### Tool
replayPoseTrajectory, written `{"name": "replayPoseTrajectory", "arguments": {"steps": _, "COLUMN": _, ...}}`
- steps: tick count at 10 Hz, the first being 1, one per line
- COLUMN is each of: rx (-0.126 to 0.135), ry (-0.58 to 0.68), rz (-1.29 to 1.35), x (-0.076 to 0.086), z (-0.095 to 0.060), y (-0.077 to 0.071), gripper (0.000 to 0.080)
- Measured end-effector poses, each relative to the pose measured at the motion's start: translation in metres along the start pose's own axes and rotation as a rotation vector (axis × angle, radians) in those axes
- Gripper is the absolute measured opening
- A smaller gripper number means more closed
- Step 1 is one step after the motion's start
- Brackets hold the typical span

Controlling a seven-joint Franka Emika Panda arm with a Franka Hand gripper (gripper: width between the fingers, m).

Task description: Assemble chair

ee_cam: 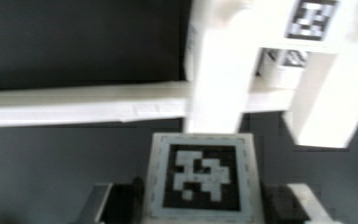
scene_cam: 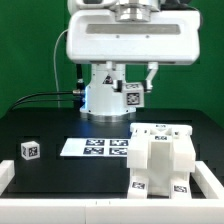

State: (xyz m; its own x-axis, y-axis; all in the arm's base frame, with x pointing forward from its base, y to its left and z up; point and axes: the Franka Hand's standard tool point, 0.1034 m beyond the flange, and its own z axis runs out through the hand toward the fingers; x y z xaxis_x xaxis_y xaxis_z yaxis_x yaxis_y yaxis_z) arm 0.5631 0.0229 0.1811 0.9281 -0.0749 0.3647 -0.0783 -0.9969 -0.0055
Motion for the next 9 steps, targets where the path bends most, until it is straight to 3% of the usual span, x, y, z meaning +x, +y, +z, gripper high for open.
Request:
{"name": "replayPoseTrajectory", "arguments": {"steps": 1, "rx": 0.024, "ry": 0.104, "rz": 0.03, "x": 0.0, "z": -0.001, "y": -0.021, "gripper": 0.0285}}
{"name": "replayPoseTrajectory", "arguments": {"steps": 2, "rx": 0.049, "ry": 0.172, "rz": 0.034, "x": -0.016, "z": 0.004, "y": -0.043, "gripper": 0.0285}}
{"name": "replayPoseTrajectory", "arguments": {"steps": 4, "rx": 0.047, "ry": 0.276, "rz": 0.065, "x": -0.028, "z": 0.014, "y": -0.044, "gripper": 0.0285}}
{"name": "replayPoseTrajectory", "arguments": {"steps": 5, "rx": 0.034, "ry": 0.219, "rz": 0.049, "x": -0.035, "z": 0.022, "y": -0.043, "gripper": 0.0285}}
{"name": "replayPoseTrajectory", "arguments": {"steps": 7, "rx": 0.029, "ry": 0.226, "rz": 0.048, "x": -0.033, "z": 0.02, "y": -0.041, "gripper": 0.0285}}
{"name": "replayPoseTrajectory", "arguments": {"steps": 8, "rx": 0.031, "ry": 0.185, "rz": 0.009, "x": -0.039, "z": 0.024, "y": -0.055, "gripper": 0.0285}}
{"name": "replayPoseTrajectory", "arguments": {"steps": 9, "rx": 0.041, "ry": 0.146, "rz": -0.047, "x": -0.041, "z": 0.025, "y": -0.079, "gripper": 0.0285}}
